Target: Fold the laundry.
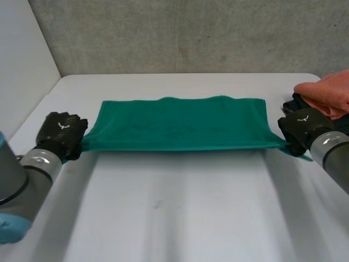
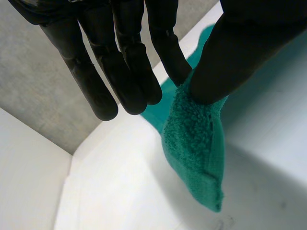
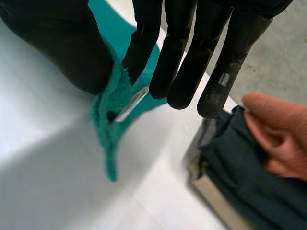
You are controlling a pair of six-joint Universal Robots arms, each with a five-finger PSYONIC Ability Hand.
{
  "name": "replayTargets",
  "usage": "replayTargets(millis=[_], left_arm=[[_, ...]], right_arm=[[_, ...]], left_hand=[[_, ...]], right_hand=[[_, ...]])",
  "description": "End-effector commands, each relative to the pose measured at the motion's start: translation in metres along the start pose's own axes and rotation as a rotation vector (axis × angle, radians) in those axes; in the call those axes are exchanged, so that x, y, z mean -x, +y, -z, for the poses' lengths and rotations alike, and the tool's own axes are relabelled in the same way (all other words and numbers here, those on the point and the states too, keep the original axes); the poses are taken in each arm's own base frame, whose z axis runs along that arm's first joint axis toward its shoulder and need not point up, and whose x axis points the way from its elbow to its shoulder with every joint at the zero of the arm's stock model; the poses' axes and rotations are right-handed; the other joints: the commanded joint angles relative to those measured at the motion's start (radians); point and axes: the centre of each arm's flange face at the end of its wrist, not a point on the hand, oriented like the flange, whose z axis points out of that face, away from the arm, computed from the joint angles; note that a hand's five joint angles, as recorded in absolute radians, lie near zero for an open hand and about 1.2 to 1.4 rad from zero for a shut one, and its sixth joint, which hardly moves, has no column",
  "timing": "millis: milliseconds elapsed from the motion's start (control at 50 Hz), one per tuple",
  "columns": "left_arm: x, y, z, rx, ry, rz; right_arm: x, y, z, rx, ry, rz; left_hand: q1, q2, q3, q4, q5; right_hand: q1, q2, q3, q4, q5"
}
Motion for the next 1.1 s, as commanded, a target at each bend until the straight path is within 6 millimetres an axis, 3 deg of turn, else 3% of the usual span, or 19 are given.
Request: replayTargets(millis=[20,120,180,240,320,420,600,700,780,800,820,840,880,960,1020,1100], left_arm=[[0.013,-0.030,0.060,0.064,0.041,-0.089],[0.013,-0.038,0.099,0.127,0.098,-0.192],[0.011,-0.038,0.106,0.136,0.117,-0.208],[0.005,-0.031,0.098,0.142,0.132,-0.206],[-0.007,-0.011,0.068,0.179,0.162,-0.217],[-0.011,-0.002,0.027,0.152,0.138,-0.208],[-0.020,-0.008,-0.051,-0.037,-0.043,-0.206],[-0.022,-0.008,-0.083,-0.063,-0.119,-0.203],[-0.037,-0.006,-0.098,-0.092,-0.099,-0.211],[-0.039,-0.006,-0.101,-0.097,-0.099,-0.212],[-0.040,-0.004,-0.103,-0.097,-0.101,-0.213],[-0.043,-0.002,-0.108,-0.099,-0.104,-0.218],[-0.044,-0.002,-0.110,-0.104,-0.108,-0.217],[-0.052,-0.009,-0.107,-0.131,-0.097,-0.214],[-0.060,-0.006,-0.099,-0.122,-0.073,-0.208],[-0.050,-0.023,-0.082,-0.145,-0.083,-0.203]], right_arm=[[-0.006,-0.016,0.051,0.093,-0.058,0.352],[-0.005,-0.016,0.087,0.171,-0.094,0.575],[0.001,-0.013,0.093,0.170,-0.119,0.636],[0.009,-0.008,0.087,0.174,-0.142,0.642],[0.018,0.011,0.057,0.213,-0.169,0.630],[0.018,0.013,0.015,0.168,-0.070,0.647],[0.020,0.005,-0.071,-0.056,0.144,0.666],[0.019,0.001,-0.102,-0.148,0.234,0.669],[0.023,0.005,-0.124,-0.213,0.261,0.672],[0.024,0.007,-0.128,-0.225,0.260,0.672],[0.027,0.008,-0.134,-0.256,0.261,0.669],[0.028,0.008,-0.137,-0.269,0.267,0.670],[0.029,0.008,-0.141,-0.295,0.279,0.670],[0.025,0.003,-0.141,-0.324,0.314,0.659],[0.023,0.000,-0.132,-0.325,0.304,0.610],[0.009,-0.014,-0.105,-0.322,0.291,0.497]], left_hand=[[0.266,0.204,0.209,0.200,0.253],[0.266,0.204,0.209,0.200,0.253],[0.266,0.204,0.209,0.200,0.253],[0.266,0.204,0.209,0.200,0.253],[0.266,0.204,0.209,0.200,0.253],[0.266,0.204,0.209,0.200,0.253],[0.266,0.204,0.209,0.200,0.253],[0.266,0.204,0.209,0.200,0.253],[0.258,0.195,0.200,0.191,0.244],[0.083,0.021,0.026,0.017,0.070],[-0.189,-0.251,-0.246,-0.255,-0.202],[-0.761,-0.824,-0.818,-0.827,-0.775],[-0.955,-1.017,-1.012,-1.021,-0.968],[-0.952,-1.014,-1.009,-1.018,-0.965],[-0.949,-1.011,-1.006,-1.015,-0.962],[-0.949,-1.011,-1.006,-1.015,-0.962]], right_hand=[[0.401,0.222,0.214,0.209,0.241],[0.401,0.222,0.214,0.209,0.241],[0.401,0.222,0.214,0.209,0.241],[0.401,0.222,0.214,0.209,0.241],[0.401,0.222,0.214,0.209,0.241],[0.401,0.222,0.214,0.209,0.241],[0.401,0.222,0.214,0.209,0.241],[0.401,0.222,0.214,0.209,0.241],[0.401,0.222,0.214,0.209,0.241],[0.312,0.133,0.125,0.120,0.151],[-0.413,-0.591,-0.599,-0.605,-0.573],[-0.769,-0.947,-0.955,-0.961,-0.929],[-0.821,-0.999,-1.007,-1.013,-0.981],[-0.821,-0.999,-1.007,-1.013,-0.981],[-0.821,-0.999,-1.007,-1.013,-0.981],[-0.821,-0.999,-1.007,-1.013,-0.981]])
